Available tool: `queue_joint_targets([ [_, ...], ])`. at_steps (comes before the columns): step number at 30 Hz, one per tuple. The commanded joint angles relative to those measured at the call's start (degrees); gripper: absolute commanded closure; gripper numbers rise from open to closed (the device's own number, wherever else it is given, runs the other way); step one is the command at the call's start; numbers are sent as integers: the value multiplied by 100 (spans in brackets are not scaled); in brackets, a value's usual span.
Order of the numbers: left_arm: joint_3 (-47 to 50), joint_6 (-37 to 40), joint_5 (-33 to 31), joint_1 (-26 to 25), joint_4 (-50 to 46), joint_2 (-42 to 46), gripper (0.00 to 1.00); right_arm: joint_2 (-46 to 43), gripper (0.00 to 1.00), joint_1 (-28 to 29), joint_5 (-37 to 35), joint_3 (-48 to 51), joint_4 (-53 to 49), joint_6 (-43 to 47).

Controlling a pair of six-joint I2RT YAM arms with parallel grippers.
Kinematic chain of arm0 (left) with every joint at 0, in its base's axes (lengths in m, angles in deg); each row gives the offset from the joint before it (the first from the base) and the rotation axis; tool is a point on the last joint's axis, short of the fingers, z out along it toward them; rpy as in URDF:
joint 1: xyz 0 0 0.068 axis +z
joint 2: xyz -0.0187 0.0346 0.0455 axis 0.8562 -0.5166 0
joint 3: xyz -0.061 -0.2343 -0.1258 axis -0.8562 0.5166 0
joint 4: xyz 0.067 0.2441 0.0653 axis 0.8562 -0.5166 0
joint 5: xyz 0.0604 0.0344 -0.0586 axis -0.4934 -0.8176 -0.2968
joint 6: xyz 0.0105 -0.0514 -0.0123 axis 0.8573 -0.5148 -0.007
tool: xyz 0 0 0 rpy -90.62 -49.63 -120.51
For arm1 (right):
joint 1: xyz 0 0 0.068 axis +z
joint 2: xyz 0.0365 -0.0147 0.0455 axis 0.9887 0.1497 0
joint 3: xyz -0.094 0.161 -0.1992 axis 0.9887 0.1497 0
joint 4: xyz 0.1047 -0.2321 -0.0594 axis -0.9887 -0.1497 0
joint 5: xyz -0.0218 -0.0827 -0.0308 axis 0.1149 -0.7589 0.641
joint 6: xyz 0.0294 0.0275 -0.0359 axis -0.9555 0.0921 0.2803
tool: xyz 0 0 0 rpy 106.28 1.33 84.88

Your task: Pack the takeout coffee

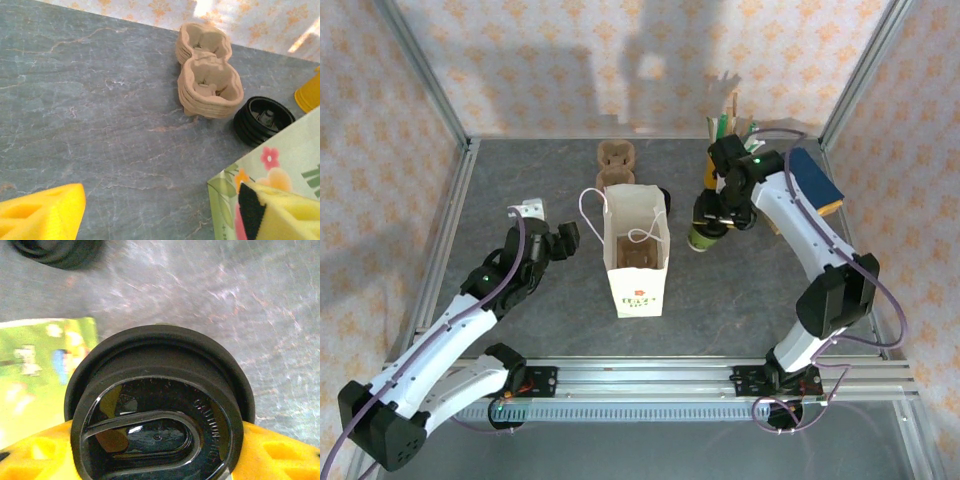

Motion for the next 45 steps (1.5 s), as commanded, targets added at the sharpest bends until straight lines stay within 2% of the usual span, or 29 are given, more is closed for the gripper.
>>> queue_joint_targets([
  [1,10,-145,-212,-355,-545,165,19,-292,46,163,55,-599,-404,-141],
  [6,268,-670,-323,-1176,-584,255,23,-362,48,305,48,-1505,-510,-286],
  [15,562,-1459,-350,-1927,-477,66,28,-415,49,590,128,-2484,-515,-442],
  [23,569,-1935,-592,-2510,-76,-381,29,-422,53,1337,-62,-2980,-519,-707],
  [30,346,-2015,-781,-2804,134,-825,29,-566,55,1865,-272,-2874,-512,-958],
  [38,146,-2033,-864,-2986,423,-1165,29,-758,56,2387,-632,-1970,-519,-1341],
  [45,76,-1965,-858,-3071,706,-1391,28,-655,57,2868,-986,-1632,-521,-1628],
])
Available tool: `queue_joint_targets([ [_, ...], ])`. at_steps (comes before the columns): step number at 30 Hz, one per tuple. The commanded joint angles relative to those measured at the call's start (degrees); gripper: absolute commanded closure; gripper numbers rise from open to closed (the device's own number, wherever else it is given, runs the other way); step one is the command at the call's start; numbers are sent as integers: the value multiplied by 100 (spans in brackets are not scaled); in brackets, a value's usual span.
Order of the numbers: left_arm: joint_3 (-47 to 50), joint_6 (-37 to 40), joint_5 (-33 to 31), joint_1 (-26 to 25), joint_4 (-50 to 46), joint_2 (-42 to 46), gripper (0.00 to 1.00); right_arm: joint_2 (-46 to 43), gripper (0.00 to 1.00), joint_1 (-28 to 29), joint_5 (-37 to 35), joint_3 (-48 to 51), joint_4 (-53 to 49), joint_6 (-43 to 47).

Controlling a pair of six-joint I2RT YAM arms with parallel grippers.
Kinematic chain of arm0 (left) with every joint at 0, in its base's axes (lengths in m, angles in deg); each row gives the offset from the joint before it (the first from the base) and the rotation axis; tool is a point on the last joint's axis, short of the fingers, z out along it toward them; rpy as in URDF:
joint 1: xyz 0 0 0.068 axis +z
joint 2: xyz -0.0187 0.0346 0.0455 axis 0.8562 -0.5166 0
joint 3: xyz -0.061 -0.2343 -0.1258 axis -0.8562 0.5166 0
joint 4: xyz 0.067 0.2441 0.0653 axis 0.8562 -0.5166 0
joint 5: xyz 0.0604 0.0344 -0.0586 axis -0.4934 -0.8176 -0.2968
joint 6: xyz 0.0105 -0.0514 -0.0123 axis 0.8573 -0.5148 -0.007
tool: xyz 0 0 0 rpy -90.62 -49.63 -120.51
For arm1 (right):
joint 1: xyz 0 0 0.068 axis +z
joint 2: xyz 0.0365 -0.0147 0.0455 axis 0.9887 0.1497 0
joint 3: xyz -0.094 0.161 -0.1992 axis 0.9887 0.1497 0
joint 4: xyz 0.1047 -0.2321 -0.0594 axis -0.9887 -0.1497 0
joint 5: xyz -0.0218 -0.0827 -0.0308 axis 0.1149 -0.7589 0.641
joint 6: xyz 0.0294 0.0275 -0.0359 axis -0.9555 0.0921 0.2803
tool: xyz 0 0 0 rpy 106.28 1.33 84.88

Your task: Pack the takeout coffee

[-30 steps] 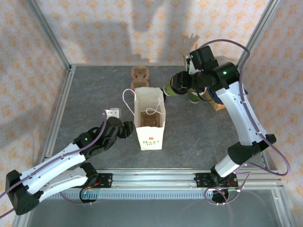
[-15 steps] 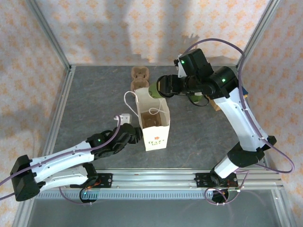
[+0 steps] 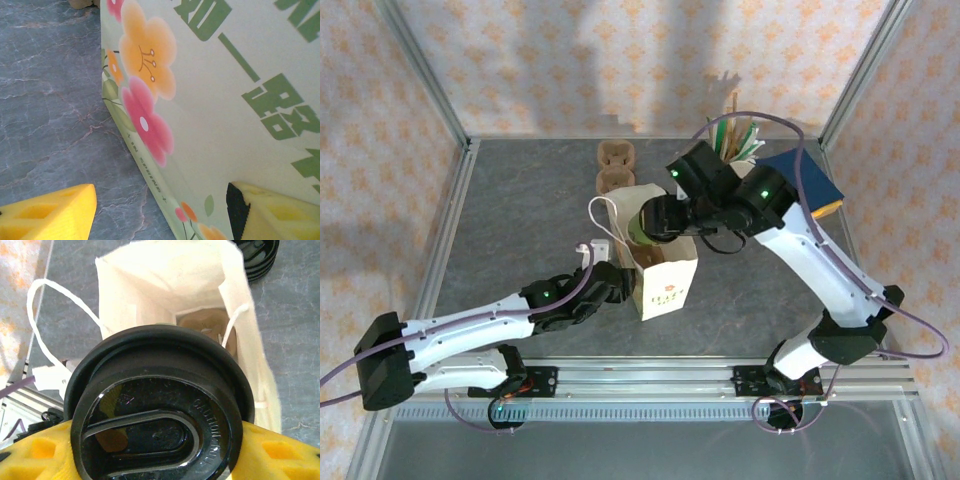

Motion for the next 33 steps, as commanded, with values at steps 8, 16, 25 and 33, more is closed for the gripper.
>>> queue_joint_targets([
  [8,-116,155,-233,-61,275,47,28,227,57,155,-565,422,-51,-32],
  [16,66,316,-252,-61,276,463,27,670,57,148,-376,398,-51,405],
  [25,177,315,-285,-60,208,629,27,929,57,148,-255,456,-60,683],
  [33,177,378,-273,-55,179,647,27,1079,57,137,-400,697,-65,658],
])
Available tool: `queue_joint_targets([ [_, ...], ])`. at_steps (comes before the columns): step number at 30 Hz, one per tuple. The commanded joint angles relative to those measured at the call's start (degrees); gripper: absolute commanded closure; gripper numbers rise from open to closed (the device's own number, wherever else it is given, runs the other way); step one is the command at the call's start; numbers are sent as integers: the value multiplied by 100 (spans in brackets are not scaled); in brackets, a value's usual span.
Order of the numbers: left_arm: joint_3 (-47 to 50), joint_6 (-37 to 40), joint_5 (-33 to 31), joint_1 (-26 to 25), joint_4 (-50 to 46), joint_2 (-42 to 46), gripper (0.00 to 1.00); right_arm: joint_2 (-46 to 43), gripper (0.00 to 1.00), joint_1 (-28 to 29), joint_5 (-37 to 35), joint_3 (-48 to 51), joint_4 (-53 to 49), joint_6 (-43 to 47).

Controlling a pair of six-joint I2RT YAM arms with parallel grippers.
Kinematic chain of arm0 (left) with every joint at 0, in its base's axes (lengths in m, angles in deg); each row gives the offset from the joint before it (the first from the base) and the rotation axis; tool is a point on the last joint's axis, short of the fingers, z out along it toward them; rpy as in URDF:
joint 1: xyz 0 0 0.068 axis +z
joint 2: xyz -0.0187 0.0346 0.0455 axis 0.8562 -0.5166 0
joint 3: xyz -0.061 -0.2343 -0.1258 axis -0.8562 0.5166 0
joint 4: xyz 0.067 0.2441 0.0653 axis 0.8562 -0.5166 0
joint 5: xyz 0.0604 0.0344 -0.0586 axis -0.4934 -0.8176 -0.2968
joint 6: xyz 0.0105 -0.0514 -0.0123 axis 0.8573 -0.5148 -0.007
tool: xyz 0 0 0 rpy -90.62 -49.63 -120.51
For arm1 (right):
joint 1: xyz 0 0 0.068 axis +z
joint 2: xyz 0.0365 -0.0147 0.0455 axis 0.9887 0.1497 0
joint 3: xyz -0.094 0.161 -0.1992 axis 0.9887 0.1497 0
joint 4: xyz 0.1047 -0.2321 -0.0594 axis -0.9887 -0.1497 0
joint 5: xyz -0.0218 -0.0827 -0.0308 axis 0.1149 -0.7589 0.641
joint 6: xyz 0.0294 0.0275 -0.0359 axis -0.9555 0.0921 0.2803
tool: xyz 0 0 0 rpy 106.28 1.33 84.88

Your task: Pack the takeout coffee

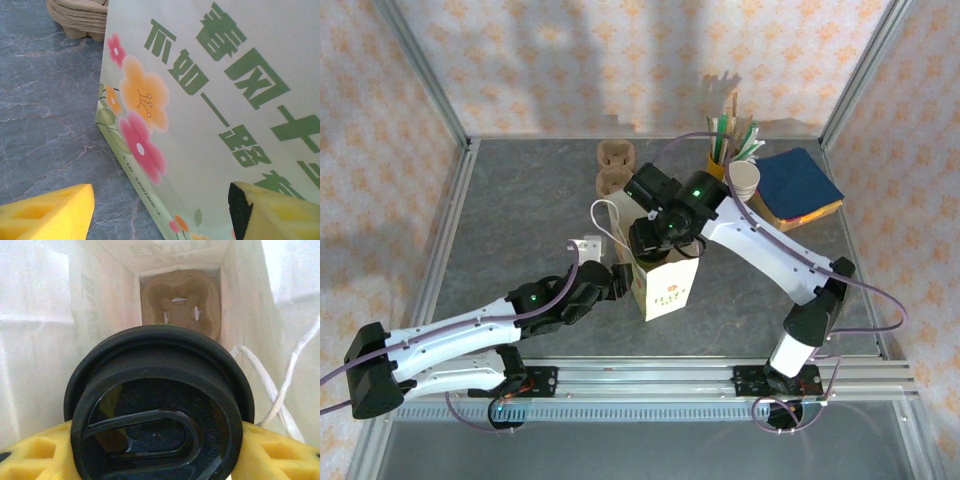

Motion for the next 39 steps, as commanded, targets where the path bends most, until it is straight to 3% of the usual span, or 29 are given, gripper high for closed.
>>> queue_joint_targets([
  [1,90,158,-165,-60,6,106,27,100,58,4,-171,123,-76,53],
  [10,249,183,-152,-62,261,438,21,247,58,4,-13,298,-69,217],
  [39,289,215,-71,-59,208,186,22,349,60,0,-11,857,-75,183],
])
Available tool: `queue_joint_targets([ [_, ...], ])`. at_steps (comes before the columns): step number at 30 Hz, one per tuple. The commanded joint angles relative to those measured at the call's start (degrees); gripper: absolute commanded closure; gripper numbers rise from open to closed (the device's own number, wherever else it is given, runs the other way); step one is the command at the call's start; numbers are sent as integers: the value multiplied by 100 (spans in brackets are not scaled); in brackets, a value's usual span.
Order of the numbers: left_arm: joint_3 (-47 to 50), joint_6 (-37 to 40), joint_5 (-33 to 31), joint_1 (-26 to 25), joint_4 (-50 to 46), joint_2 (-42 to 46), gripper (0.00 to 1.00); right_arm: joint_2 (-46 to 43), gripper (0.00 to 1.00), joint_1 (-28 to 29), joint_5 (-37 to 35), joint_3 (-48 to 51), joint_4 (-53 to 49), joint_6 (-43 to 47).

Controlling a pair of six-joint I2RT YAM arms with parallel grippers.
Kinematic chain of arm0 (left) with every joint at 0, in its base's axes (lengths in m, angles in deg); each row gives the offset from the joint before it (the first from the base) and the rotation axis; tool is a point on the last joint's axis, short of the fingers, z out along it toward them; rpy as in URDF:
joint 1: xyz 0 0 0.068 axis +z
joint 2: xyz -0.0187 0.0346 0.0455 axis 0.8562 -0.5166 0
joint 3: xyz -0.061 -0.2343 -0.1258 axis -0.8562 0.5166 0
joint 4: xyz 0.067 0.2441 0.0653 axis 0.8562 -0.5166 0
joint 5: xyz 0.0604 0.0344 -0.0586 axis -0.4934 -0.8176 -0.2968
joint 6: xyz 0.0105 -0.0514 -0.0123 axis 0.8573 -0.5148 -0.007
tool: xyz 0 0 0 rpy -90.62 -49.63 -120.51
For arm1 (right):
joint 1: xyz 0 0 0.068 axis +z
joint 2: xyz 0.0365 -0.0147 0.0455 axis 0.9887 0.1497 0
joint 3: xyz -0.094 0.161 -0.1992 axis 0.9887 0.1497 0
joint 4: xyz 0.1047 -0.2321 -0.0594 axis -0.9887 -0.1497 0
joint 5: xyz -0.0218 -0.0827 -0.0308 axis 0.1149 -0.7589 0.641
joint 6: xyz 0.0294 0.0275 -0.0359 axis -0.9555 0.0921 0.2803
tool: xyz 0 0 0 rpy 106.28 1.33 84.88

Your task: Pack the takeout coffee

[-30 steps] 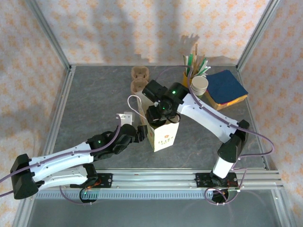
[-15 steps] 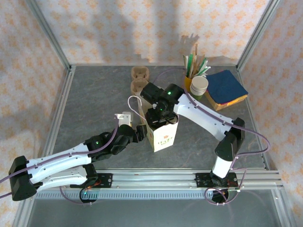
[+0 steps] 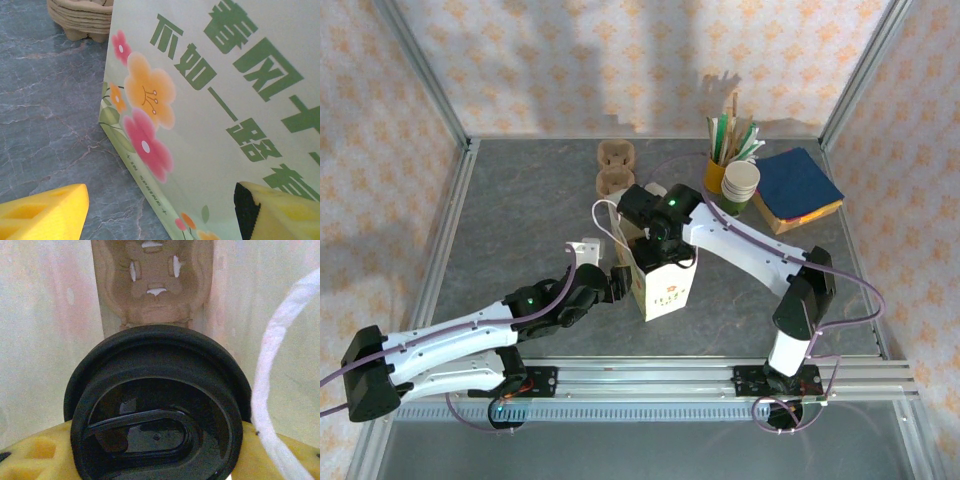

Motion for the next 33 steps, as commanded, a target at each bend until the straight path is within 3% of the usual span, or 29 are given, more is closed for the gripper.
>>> queue_joint_targets([
  [1,65,27,-71,-62,69,9,22,-18,61,6,-39,52,-91,-13],
  [33,81,140,-59,-60,268,-200,21,70,63,33,102,28,-81,-99],
])
